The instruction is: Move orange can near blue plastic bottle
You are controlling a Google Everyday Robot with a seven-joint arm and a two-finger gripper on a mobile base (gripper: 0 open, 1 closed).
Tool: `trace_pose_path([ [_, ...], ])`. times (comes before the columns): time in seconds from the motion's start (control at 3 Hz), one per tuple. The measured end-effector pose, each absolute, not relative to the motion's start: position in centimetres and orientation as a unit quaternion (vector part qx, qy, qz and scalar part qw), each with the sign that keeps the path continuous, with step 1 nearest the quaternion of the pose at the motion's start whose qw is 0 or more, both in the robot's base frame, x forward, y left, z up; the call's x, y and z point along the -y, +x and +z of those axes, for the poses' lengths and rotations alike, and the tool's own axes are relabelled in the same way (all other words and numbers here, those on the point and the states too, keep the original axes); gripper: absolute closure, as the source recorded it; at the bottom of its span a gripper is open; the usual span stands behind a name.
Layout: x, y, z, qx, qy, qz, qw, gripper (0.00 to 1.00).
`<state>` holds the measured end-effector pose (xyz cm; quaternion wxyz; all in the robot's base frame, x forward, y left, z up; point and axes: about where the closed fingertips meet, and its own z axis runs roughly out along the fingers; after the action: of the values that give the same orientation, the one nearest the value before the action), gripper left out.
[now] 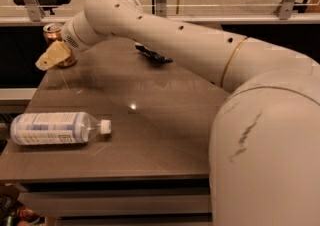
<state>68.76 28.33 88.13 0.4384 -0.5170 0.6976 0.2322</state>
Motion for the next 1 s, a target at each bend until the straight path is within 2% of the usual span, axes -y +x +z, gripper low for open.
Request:
trace_pose_path([
  [0.33,-28.94,68.72,88.06,-0.694,-0.519,0.238,0.439,0.18],
  [1.0,-29.60,68.73,87.83,-0.689,-0.521,0.246,0.439,0.64],
])
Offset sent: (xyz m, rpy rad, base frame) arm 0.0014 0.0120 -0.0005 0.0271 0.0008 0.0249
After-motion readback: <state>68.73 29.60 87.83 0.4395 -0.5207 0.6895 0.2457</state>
